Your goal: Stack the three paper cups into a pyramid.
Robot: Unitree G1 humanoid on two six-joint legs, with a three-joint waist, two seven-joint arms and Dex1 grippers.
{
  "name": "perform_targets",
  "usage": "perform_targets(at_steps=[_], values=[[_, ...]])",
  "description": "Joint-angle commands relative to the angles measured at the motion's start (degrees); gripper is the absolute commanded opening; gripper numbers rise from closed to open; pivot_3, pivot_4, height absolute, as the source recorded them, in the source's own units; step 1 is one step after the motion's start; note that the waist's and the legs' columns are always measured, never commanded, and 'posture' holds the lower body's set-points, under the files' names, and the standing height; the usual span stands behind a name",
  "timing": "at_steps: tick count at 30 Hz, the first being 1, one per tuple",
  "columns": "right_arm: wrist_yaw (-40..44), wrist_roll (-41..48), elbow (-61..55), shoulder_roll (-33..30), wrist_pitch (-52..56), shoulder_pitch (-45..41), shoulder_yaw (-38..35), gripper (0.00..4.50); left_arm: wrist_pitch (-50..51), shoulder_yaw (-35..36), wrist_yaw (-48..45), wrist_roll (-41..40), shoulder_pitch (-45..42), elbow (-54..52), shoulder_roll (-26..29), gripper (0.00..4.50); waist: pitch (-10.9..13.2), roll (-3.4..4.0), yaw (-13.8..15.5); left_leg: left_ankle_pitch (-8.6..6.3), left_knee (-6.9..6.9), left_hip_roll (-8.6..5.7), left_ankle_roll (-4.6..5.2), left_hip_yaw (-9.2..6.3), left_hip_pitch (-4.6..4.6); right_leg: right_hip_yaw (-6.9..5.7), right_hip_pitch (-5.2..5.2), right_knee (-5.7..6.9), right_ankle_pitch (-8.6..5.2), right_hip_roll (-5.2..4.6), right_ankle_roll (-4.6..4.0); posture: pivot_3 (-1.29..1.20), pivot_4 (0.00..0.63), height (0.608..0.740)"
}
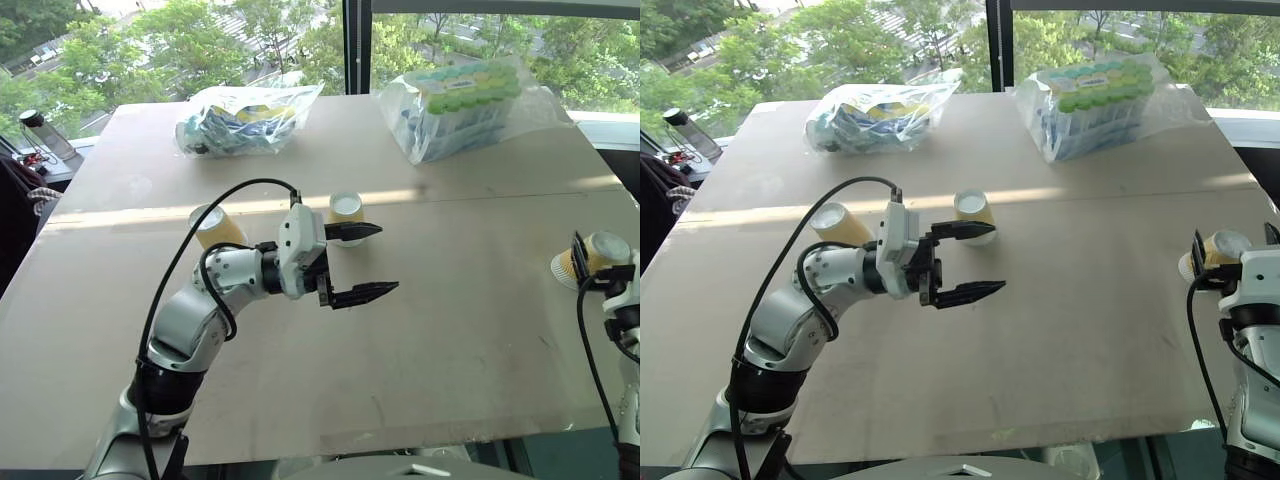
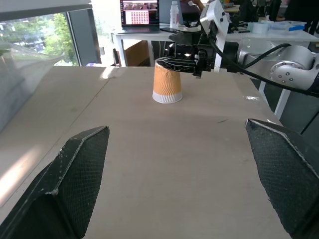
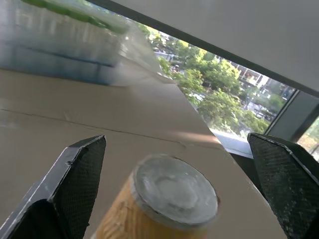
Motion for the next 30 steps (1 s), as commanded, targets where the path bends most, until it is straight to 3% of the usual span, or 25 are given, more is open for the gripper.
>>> perform_targets(at_steps=[1,10,19,22,24,25,26,30], values=[[-2.57,1.55,0.43,0.61,-0.96,-0.98,-1.85,4.49,-0.27,0.42,-0.36,0.29,-0.63,-1.33,0.08,4.50,0.00,0.00,-0.01,0.00,0.00,0.00,0.00,0.00,0.01,0.00,0.00,0.01,0.00,0.00,0.00,0.00,0.150,0.740],[-2.13,13.69,1.95,2.14,8.32,-5.99,-2.07,4.49,-1.01,1.20,0.42,1.71,-1.00,-1.48,-0.06,4.50,0.00,0.00,0.08,0.00,0.03,0.00,0.00,-0.01,-0.01,0.01,0.01,0.01,0.00,-0.01,0.00,0.00,0.150,0.740],[-2.13,15.54,4.63,0.77,10.93,-6.67,-2.09,4.49,-1.60,1.66,0.94,2.18,-0.15,-1.52,-0.21,4.50,0.00,0.00,0.09,0.00,0.03,0.00,0.00,-0.01,-0.02,0.00,0.01,0.01,0.00,-0.02,0.00,0.00,0.150,0.740],[-1.91,15.23,5.39,0.42,9.80,-7.14,-1.85,3.74,-2.10,2.00,0.91,2.28,0.03,-1.39,-0.06,4.50,0.00,0.00,0.08,0.00,0.03,0.00,0.00,-0.01,-0.02,0.00,0.01,0.01,0.00,-0.02,0.00,0.00,0.150,0.740],[-2.17,16.14,5.73,0.77,10.31,-7.32,-2.26,2.96,-2.37,2.01,0.99,2.41,0.02,-1.26,-0.12,4.50,0.00,0.00,0.08,0.00,0.03,0.00,0.00,-0.01,-0.02,0.00,0.01,0.00,0.00,-0.02,0.00,0.00,0.150,0.740],[-2.17,16.82,5.85,0.98,10.74,-7.46,-2.46,2.33,-2.55,2.04,1.07,2.50,0.04,-1.14,-0.19,4.50,0.00,0.00,0.07,0.00,0.03,0.00,0.00,-0.01,-0.02,0.00,0.00,0.01,0.00,-0.01,0.00,0.00,0.150,0.740],[-2.02,17.21,6.02,0.97,10.93,-7.54,-2.49,2.13,-2.71,2.06,1.16,2.62,0.06,-1.04,-0.26,4.50,0.00,0.00,0.07,0.00,0.03,0.00,0.00,-0.01,-0.02,0.00,0.01,0.01,0.00,-0.02,0.00,0.00,0.150,0.740],[-0.38,17.50,5.72,-0.10,11.11,-8.04,-0.92,2.11,-5.78,3.09,3.36,4.67,1.11,0.43,-1.71,4.50,0.00,0.00,0.08,0.00,0.04,0.00,0.00,-0.01,-0.02,0.00,0.01,0.00,0.00,-0.02,0.00,0.00,0.150,0.740]])
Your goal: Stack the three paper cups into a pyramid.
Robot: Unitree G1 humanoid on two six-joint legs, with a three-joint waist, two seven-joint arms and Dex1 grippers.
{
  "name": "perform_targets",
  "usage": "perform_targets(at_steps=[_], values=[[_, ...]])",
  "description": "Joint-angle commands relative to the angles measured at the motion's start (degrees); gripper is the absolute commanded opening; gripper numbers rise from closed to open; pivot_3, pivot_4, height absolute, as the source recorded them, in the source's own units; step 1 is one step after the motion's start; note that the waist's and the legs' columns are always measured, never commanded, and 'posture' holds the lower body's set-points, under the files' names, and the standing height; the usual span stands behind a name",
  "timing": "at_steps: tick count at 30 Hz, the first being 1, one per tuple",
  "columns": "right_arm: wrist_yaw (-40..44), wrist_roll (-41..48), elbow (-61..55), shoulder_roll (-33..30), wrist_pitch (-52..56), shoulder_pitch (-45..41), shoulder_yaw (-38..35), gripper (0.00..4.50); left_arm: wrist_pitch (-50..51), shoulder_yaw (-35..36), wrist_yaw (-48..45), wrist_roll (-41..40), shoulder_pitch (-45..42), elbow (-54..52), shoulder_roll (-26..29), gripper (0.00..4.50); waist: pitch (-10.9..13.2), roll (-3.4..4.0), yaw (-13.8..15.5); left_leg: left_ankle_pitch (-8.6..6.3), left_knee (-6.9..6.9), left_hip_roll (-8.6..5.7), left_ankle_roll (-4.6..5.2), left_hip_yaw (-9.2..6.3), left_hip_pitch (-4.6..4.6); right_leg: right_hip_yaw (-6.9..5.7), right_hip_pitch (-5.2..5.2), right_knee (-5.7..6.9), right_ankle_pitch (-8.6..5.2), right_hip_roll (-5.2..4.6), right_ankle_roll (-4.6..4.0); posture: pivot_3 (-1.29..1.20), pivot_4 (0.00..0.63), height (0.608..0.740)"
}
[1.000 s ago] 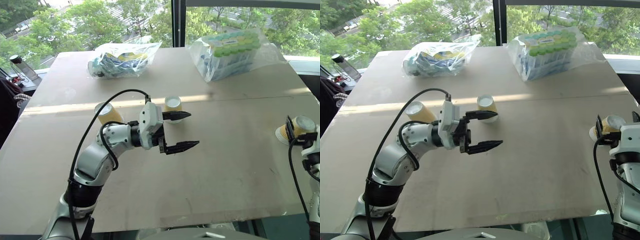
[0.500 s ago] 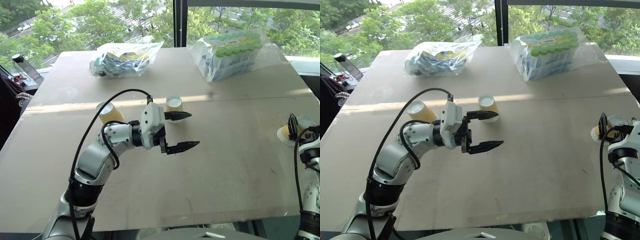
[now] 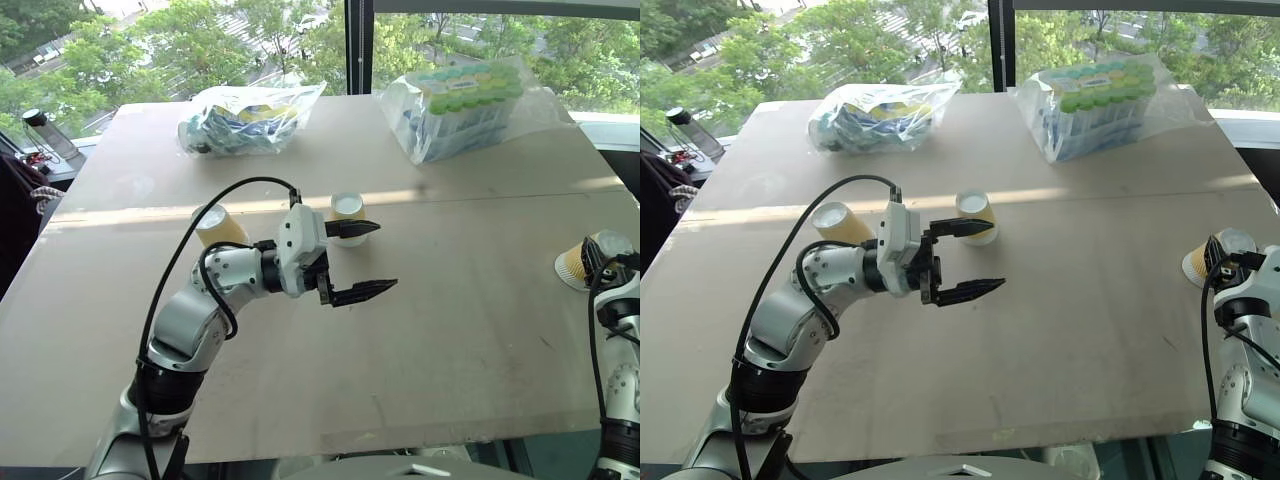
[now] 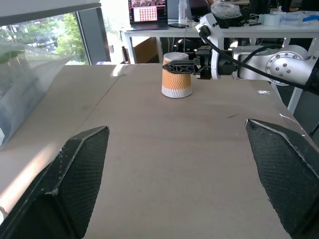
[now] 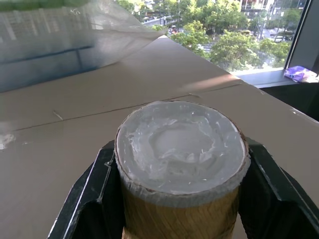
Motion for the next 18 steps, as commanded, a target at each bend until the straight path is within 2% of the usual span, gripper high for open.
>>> perform_targets(at_steps=[1,5,8,14,18], values=[[1.61,1.47,-2.15,-1.25,0.29,-1.53,0.33,2.11,-4.03,2.66,2.40,1.92,1.50,0.68,-1.35,4.50,0.00,0.00,0.01,0.00,0.00,0.00,0.00,0.00,0.00,0.00,0.00,0.00,0.00,0.00,0.00,0.00,0.150,0.740],[3.06,2.97,-6.31,-0.62,5.18,-5.74,6.06,2.11,-6.24,5.53,6.46,3.67,8.11,0.09,-2.32,4.50,-0.01,0.03,-1.11,0.00,-0.02,0.00,0.00,0.02,0.05,0.14,-0.02,0.03,0.00,0.04,0.00,0.00,0.150,0.740],[5.30,1.01,-6.92,-0.19,7.87,-10.01,13.89,2.11,-6.94,7.92,10.82,4.63,14.70,-2.36,-3.60,4.50,-0.01,0.01,-1.63,0.00,-0.02,0.01,0.00,0.00,0.04,0.14,-0.03,0.05,0.00,0.04,0.00,0.00,0.150,0.740],[7.30,-4.09,-2.61,4.20,8.59,-17.41,26.42,2.11,-8.84,10.13,19.64,9.75,26.31,-7.77,-6.59,4.50,-0.04,-0.04,-0.81,0.00,-0.01,0.00,0.00,-0.09,-0.04,0.04,-0.03,-0.03,0.00,0.01,0.00,0.00,0.150,0.740],[8.27,-6.12,1.12,7.14,7.32,-21.11,30.33,2.11,-10.29,9.94,22.16,11.49,30.69,-10.35,-7.77,4.50,-0.04,-0.05,0.14,0.00,0.00,-0.03,0.00,-0.11,-0.10,-0.05,-0.12,-0.06,0.00,-0.02,0.00,0.00,0.150,0.740]])
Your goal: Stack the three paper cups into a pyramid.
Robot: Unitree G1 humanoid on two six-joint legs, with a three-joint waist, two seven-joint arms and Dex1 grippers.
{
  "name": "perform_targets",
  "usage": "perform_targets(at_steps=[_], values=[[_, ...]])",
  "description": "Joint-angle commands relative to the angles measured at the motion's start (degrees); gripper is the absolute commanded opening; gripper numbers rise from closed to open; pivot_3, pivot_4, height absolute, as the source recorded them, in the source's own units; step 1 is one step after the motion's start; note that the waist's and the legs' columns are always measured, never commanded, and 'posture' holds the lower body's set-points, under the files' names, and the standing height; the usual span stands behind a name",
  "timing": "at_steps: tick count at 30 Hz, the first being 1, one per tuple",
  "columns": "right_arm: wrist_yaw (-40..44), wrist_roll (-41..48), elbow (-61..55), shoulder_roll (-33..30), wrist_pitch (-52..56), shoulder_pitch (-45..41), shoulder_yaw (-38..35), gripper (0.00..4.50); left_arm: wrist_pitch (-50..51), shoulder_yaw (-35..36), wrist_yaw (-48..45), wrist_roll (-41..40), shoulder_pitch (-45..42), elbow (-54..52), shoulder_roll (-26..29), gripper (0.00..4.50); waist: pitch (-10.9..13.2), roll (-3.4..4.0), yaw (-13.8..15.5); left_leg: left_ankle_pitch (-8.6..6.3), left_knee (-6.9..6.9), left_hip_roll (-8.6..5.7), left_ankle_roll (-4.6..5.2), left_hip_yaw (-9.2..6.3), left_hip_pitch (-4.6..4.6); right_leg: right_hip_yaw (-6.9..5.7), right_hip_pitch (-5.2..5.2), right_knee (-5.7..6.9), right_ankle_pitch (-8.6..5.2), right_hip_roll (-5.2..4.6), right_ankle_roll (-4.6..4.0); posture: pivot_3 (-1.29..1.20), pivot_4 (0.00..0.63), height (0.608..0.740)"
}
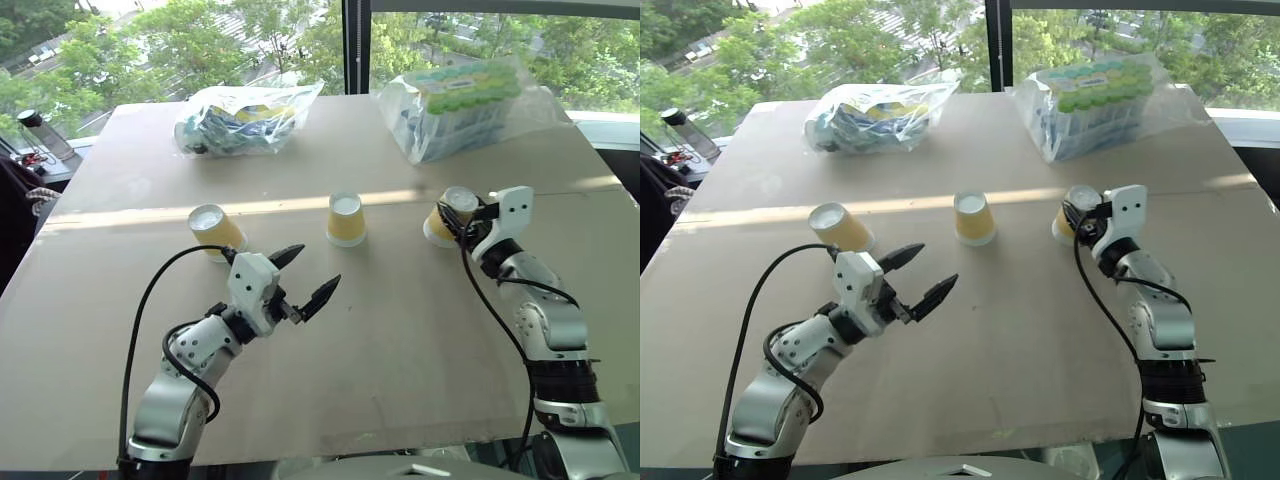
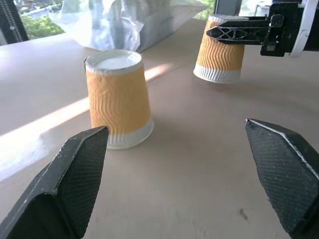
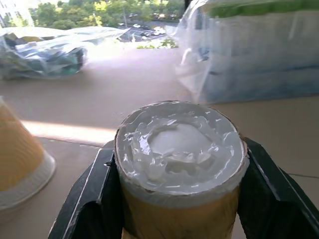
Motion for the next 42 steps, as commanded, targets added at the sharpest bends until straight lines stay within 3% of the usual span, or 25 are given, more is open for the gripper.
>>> perform_targets(at_steps=[1,8,19,24,30,37,40,42], values=[[1.37,-1.90,2.28,2.20,-2.31,-4.25,2.76,2.11,-2.45,0.44,3.26,1.21,2.44,-5.02,-1.98,4.50,0.00,0.00,-0.04,0.00,0.00,-0.01,0.00,0.04,0.01,0.05,0.00,0.01,0.00,0.00,0.00,0.00,0.150,0.740],[4.29,-5.52,7.69,6.21,-3.62,-9.04,8.58,2.11,-2.41,0.00,7.18,3.33,6.77,-8.06,-4.09,4.50,-0.03,-0.04,-0.52,0.00,-0.05,0.02,-0.01,0.04,0.05,0.05,-0.06,0.07,0.00,0.05,-0.01,0.00,0.150,0.740],[4.41,-8.50,11.34,9.08,-5.16,-10.69,9.75,2.11,-2.21,1.00,8.50,2.92,6.12,-7.80,-4.11,4.50,-0.05,-0.08,-0.46,0.00,-0.03,0.01,-0.01,0.06,0.02,0.07,-0.08,0.08,0.01,0.05,-0.01,0.00,0.150,0.740],[4.50,-7.72,11.48,10.09,-5.84,-10.77,8.58,4.42,-2.54,1.25,8.95,3.03,6.12,-7.88,-4.41,4.50,-0.05,-0.08,-0.49,0.00,-0.03,0.01,-0.01,0.06,0.02,0.07,-0.08,0.08,0.01,0.05,-0.01,0.00,0.150,0.740],[5.33,-7.96,9.02,7.85,-6.69,-8.76,7.15,4.42,-6.57,0.84,7.48,2.93,9.82,-9.47,-4.67,4.50,-0.05,-0.08,-0.48,0.00,-0.04,0.00,-0.01,0.07,0.00,0.07,-0.10,0.06,0.01,0.05,-0.01,0.00,0.150,0.740],[13.36,-1.59,-5.10,0.14,-1.90,-0.10,5.23,4.42,-13.91,1.89,10.27,4.74,18.80,-10.48,-8.82,4.50,-0.04,-0.08,-0.13,-0.01,-0.11,0.01,0.00,0.05,-0.06,0.05,-0.09,-0.08,0.00,0.02,-0.01,0.00,0.150,0.740],[16.48,2.67,-12.34,-3.39,1.59,4.26,3.89,4.42,-16.92,4.79,14.24,7.75,19.07,-7.91,-11.15,4.50,-0.04,-0.09,0.04,-0.01,-0.11,0.01,0.01,0.04,-0.03,0.05,-0.07,-0.02,0.00,0.01,-0.01,0.00,0.150,0.740],[20.55,6.02,-17.05,-7.57,3.69,7.72,2.91,4.42,-15.12,8.05,18.95,9.07,14.70,-4.97,-12.48,4.50,-0.03,-0.08,0.18,-0.01,-0.10,0.01,0.01,0.05,-0.01,0.06,-0.04,-0.01,0.00,0.01,-0.01,0.00,0.150,0.740]])
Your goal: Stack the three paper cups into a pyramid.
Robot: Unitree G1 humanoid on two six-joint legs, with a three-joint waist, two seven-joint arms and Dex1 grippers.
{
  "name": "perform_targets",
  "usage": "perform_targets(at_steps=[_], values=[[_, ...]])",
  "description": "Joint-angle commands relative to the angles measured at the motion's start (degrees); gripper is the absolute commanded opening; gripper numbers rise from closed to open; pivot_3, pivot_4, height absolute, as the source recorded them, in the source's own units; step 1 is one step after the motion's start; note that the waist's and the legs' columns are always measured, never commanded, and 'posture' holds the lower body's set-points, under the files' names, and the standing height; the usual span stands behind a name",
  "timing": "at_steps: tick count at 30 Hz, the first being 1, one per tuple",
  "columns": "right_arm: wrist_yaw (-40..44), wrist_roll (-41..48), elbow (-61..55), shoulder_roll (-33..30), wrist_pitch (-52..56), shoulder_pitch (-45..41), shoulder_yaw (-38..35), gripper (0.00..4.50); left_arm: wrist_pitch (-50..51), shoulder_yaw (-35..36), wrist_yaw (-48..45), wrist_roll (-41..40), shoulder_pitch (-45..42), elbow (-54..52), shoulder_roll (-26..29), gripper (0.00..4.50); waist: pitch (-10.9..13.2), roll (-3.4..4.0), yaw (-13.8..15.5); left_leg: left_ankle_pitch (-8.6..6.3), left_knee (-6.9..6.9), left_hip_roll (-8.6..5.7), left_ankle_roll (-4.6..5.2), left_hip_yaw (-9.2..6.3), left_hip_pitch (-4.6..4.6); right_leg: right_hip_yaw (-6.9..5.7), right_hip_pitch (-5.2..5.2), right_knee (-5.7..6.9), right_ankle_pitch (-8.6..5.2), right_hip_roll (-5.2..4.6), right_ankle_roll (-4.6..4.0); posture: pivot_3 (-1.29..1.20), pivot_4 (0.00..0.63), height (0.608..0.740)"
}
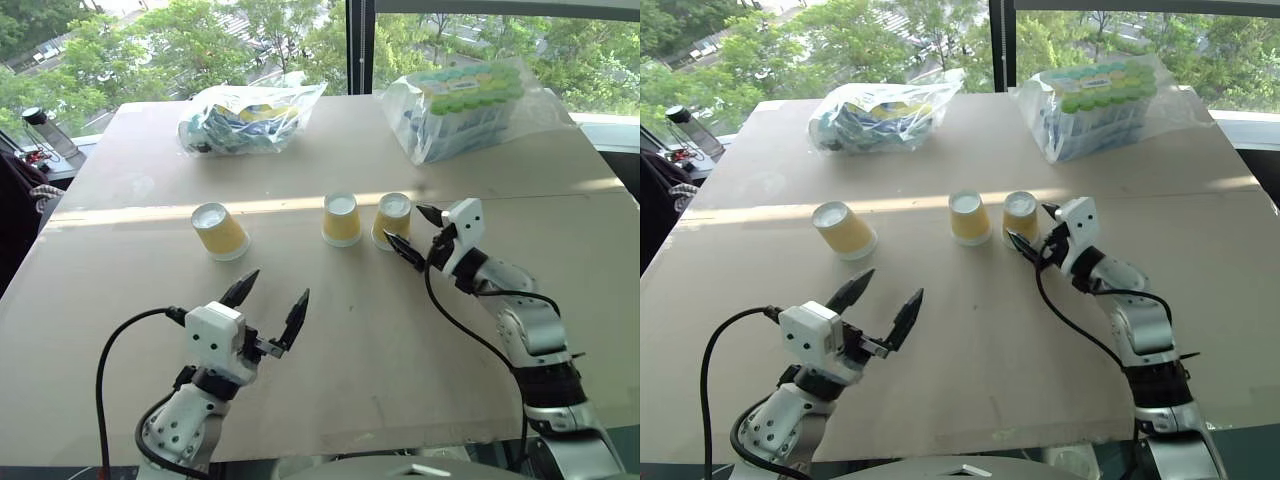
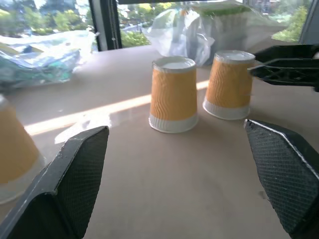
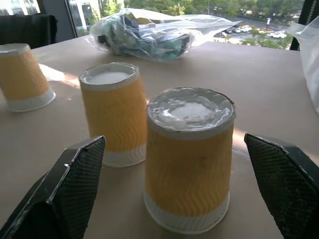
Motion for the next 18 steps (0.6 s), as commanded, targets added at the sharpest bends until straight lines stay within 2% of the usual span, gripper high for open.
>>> perform_targets(at_steps=[1,3,7,9,18], values=[[6.87,6.43,-8.88,-5.45,2.84,3.69,-2.63,4.42,1.41,5.24,7.23,2.60,-6.31,4.05,-1.38,4.50,0.01,-0.01,0.44,0.00,0.01,0.00,0.00,0.00,0.00,-0.02,0.01,0.01,0.00,0.00,0.00,0.00,0.150,0.740],[9.89,8.63,-10.78,-8.42,3.16,5.94,-3.57,4.42,3.20,6.14,9.64,4.41,-10.18,6.80,-1.49,4.50,-0.04,-0.11,1.08,0.00,0.06,0.00,0.00,-0.07,0.00,-0.13,0.04,0.02,0.00,0.01,0.00,0.00,0.150,0.740],[21.41,13.45,-13.31,-14.10,-1.62,12.06,-5.66,4.42,3.42,7.01,14.41,10.26,-17.78,13.82,-0.73,4.50,-0.09,-0.29,1.17,0.00,0.12,-0.01,0.00,-0.04,-0.01,-0.10,0.05,0.00,0.01,0.00,0.01,0.00,0.150,0.740],[24.30,16.02,-14.31,-14.47,-3.36,13.91,-6.97,4.42,2.96,7.19,15.94,11.12,-20.49,17.17,-1.05,4.50,-0.08,-0.36,1.33,0.00,0.12,-0.02,0.01,-0.03,-0.01,-0.09,0.05,-0.03,0.01,-0.02,0.01,0.00,0.150,0.740],[18.18,17.66,-15.77,-10.47,-5.93,14.11,-10.18,4.42,0.33,7.25,18.53,11.73,-30.21,28.91,-1.23,4.50,-0.10,-0.44,1.31,0.00,0.16,-0.01,0.00,-0.05,0.01,-0.09,0.06,0.07,0.02,-0.01,0.01,0.00,0.150,0.740]])
